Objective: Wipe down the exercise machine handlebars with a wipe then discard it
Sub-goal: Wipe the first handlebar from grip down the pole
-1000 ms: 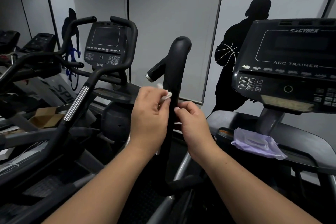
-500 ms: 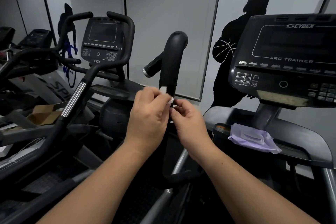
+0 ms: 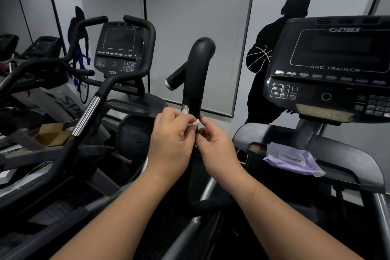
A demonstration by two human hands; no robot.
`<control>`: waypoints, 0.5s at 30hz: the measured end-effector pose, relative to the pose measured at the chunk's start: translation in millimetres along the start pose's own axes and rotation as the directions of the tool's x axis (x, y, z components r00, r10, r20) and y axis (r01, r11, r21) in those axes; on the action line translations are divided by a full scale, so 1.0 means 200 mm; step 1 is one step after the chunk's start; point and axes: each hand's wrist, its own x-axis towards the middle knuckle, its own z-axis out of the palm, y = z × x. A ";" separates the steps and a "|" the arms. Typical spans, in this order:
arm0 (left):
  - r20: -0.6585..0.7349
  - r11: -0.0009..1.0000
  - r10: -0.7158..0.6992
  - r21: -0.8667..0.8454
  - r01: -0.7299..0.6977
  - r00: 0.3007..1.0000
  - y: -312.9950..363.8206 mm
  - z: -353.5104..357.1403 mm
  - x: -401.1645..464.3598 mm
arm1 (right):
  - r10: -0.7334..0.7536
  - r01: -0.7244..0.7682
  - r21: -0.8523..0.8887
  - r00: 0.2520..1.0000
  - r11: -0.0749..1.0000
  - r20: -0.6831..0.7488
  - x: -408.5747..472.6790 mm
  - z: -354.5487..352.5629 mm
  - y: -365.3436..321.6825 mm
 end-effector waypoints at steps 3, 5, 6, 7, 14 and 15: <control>-0.010 0.998 -0.052 -0.047 0.052 0.999 0.02 -0.01 0.07 | 0.004 -0.005 -0.073 1.000 0.997 -0.015 0.00 0.00 0.01; 0.007 0.998 -0.058 -0.011 0.058 0.998 0.01 -0.01 0.01 | 0.000 -0.003 -0.136 1.000 0.991 -0.024 -0.01 0.00 0.04; 0.024 0.997 -0.075 -0.007 0.075 0.997 0.01 -0.02 -0.03 | -0.003 -0.001 -0.175 1.000 0.985 -0.024 -0.01 0.00 0.04; 0.039 0.995 -0.102 -0.021 0.102 0.994 0.00 -0.02 -0.06 | -0.003 -0.003 -0.208 1.000 0.978 -0.028 -0.01 0.00 0.05; 0.019 0.937 -0.279 -0.212 0.276 0.960 0.02 -0.04 0.05 | -0.001 0.002 -0.239 1.000 0.971 0.005 -0.06 -0.03 -0.02; 0.018 0.934 -0.290 -0.212 0.287 0.957 0.00 -0.03 0.01 | 0.001 0.000 -0.237 1.000 0.972 0.005 -0.06 -0.03 -0.02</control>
